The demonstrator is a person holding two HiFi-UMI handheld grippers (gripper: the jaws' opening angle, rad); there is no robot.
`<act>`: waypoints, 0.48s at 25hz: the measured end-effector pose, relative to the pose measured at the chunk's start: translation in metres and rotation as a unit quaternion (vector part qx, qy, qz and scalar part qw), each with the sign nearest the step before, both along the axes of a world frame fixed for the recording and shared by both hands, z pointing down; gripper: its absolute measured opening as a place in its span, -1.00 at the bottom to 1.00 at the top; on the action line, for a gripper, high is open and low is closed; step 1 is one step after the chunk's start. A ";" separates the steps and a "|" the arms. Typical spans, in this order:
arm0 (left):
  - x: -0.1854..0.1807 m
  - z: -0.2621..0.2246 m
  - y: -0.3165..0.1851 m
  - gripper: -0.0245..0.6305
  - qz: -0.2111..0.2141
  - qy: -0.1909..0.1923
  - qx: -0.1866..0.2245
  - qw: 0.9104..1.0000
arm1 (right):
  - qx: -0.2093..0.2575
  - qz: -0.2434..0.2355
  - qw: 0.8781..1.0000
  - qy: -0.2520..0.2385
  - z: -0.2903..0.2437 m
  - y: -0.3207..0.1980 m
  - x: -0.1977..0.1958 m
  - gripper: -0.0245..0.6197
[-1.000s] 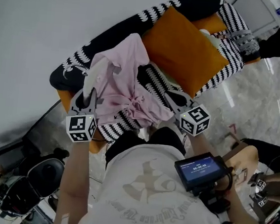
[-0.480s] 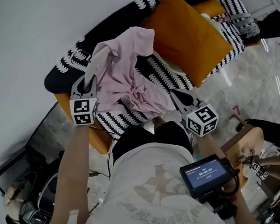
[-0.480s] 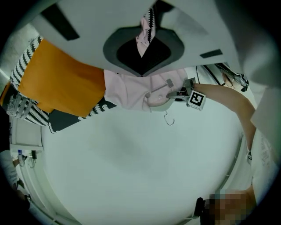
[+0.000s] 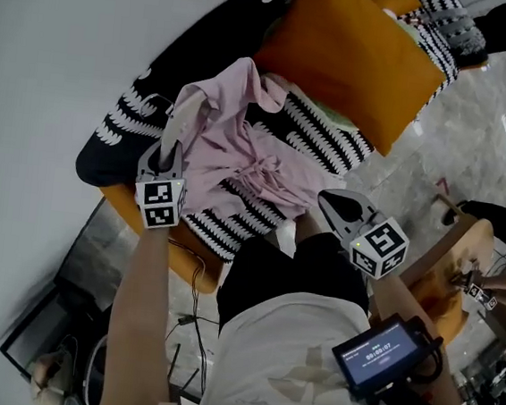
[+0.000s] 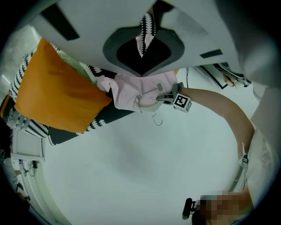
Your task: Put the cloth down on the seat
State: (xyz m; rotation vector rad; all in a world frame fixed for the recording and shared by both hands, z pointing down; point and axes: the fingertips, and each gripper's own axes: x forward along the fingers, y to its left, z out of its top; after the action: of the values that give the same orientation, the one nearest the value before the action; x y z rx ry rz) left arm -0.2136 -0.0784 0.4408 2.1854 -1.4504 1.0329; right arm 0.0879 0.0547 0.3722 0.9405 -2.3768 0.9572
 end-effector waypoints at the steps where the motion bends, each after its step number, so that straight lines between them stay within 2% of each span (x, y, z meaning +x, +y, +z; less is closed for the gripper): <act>1: 0.002 0.011 -0.003 -0.64 -0.002 0.001 -0.005 1.000 | -0.004 -0.002 1.000 -0.001 0.007 -0.001 0.001 -0.88; 8: 0.021 0.065 0.006 -0.64 -0.020 0.029 -0.032 0.999 | -0.024 -0.018 1.000 -0.007 0.044 0.013 -0.003 -0.88; 12: 0.018 0.087 0.012 -0.63 -0.041 0.056 -0.041 0.997 | -0.035 -0.017 0.999 -0.021 0.053 0.021 -0.012 -0.88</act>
State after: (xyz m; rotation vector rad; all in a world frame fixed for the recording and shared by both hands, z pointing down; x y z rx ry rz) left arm -0.1959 -0.0668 0.5277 2.0728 -1.4115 0.9111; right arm 0.0759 0.0761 0.4251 0.8606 -2.3700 1.0488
